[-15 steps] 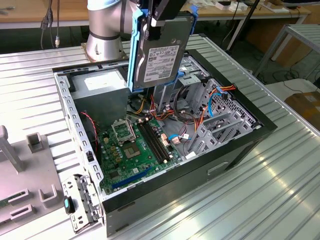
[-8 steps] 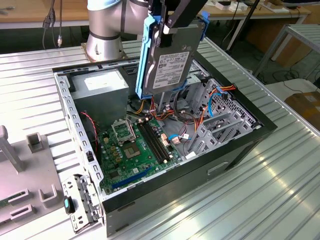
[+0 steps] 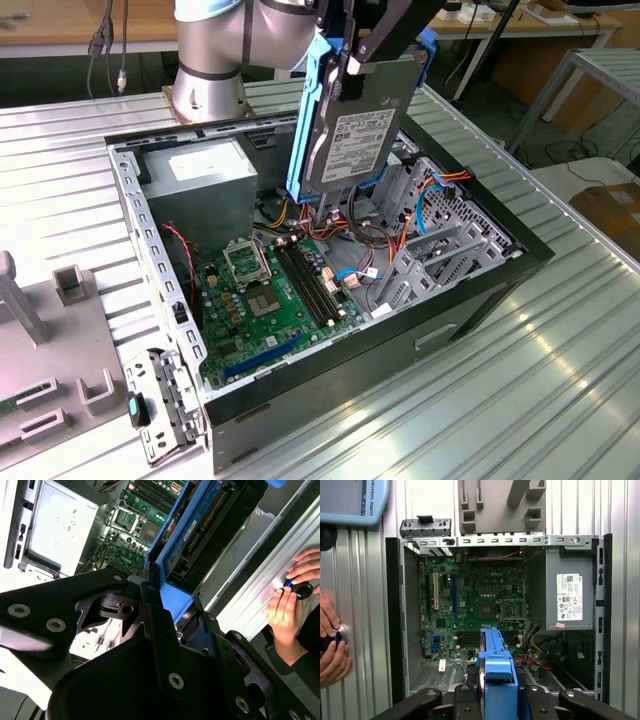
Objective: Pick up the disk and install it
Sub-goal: 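Insert the disk into the insertion slot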
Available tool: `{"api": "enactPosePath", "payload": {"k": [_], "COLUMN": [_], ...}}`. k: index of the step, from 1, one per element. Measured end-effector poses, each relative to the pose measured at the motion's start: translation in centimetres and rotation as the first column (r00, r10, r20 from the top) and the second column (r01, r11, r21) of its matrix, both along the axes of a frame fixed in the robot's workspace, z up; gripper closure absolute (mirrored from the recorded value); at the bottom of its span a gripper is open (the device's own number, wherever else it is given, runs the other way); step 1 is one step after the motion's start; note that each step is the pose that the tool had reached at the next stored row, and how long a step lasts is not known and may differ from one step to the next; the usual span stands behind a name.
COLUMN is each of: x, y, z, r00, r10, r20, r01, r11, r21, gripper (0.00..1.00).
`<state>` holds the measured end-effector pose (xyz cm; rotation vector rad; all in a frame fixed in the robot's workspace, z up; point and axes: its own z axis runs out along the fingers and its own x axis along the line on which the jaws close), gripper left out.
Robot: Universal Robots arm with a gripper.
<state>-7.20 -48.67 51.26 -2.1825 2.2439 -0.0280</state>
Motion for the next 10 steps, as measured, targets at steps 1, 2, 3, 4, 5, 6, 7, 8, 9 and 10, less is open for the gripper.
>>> {"api": "enactPosePath", "payload": {"k": [1,2,3,4,5,6,7,8,9,10], "x": [0.39,0.84,1.19,1.59,2.11,2.63,2.96,3.38,3.51,3.59], "y": [-0.03,-0.03,-0.03,-0.03,-0.03,-0.03,-0.03,-0.04,-0.09,-0.19], "z": [-0.02,-0.02,-0.03,-0.03,-0.04,-0.04,-0.04,-0.06,-0.06,-0.07], "r00": [1.0000,1.0000,1.0000,1.0000,1.0000,1.0000,1.0000,1.0000,1.0000,1.0000], "r10": [0.000,0.000,0.000,0.000,0.000,0.000,0.000,0.000,0.000,0.000], "r20": [0.0001,0.0001,0.0001,0.0000,0.0001,0.0000,0.0000,0.0001,0.0000,-0.0001], "r01": [0.000,0.000,0.000,0.000,0.000,0.000,0.000,0.000,0.000,0.000], "r11": [1.0000,1.0000,1.0000,1.0000,1.0000,1.0000,1.0000,1.0000,1.0000,1.0000], "r21": [0.0001,0.0000,0.0000,-0.0001,0.0000,-0.0001,-0.0001,0.0000,-0.0005,-0.0007], "gripper": [0.63,0.63,0.63,0.63,0.63,0.63,0.63,0.63,0.63,0.63]}}
